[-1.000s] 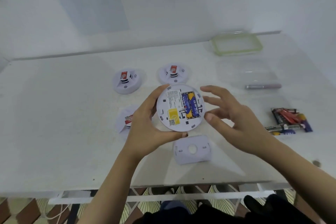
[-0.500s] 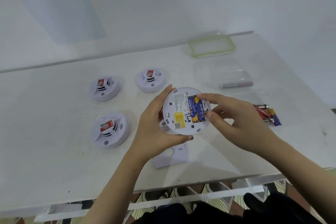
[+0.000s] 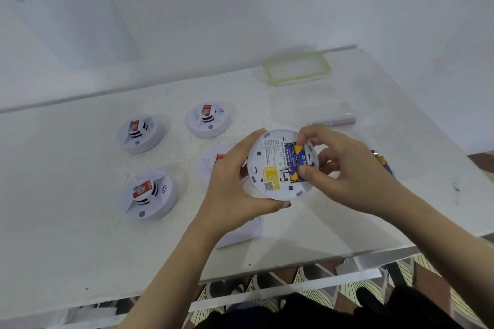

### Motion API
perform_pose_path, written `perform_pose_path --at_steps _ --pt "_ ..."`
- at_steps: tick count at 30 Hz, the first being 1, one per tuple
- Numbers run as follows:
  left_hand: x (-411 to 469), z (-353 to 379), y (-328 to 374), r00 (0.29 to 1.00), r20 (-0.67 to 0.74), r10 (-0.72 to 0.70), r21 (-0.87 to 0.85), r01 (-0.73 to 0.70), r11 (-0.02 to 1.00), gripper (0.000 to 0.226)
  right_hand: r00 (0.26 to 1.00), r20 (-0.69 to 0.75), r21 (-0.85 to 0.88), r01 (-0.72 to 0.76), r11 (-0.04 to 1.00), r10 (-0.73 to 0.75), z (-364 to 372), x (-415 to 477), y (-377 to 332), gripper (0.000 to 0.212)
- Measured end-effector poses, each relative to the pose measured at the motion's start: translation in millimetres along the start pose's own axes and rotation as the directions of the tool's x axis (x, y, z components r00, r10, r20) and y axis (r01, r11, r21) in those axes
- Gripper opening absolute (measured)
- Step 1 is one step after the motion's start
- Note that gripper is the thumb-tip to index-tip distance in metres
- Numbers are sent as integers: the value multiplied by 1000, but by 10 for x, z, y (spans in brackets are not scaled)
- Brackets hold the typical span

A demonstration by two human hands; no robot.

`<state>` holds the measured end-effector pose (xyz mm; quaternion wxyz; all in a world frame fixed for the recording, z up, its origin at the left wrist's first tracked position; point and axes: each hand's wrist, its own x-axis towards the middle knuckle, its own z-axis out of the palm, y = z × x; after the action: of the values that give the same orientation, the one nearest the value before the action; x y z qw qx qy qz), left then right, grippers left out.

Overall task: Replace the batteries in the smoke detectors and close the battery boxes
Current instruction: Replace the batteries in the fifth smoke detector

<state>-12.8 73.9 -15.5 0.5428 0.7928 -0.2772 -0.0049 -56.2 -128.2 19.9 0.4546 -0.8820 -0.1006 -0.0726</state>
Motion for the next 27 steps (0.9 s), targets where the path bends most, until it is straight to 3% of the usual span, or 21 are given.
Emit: perform_pose_path --at_steps 7,11,16,23,27 --pt "33 58 44 1000 -8 25 -30 -25 999 94 999 -17 15 31 999 -31 -38 -42 19 27" --pt "68 53 57 999 -19 36 -46 -37 998 94 990 -138 -39 30 999 -35 -28 -70 59 56" --pt "118 78 83 998 -37 58 -43 -60 997 93 965 -171 -220 158 963 -198 -7 -89 98 46" --pt "181 84 73 996 -8 92 43 -92 995 95 958 -180 -211 183 960 -223 4 -85 119 55" --pt "191 101 79 994 -1 107 36 -107 994 94 950 -191 -229 202 952 -247 -16 -85 147 46"
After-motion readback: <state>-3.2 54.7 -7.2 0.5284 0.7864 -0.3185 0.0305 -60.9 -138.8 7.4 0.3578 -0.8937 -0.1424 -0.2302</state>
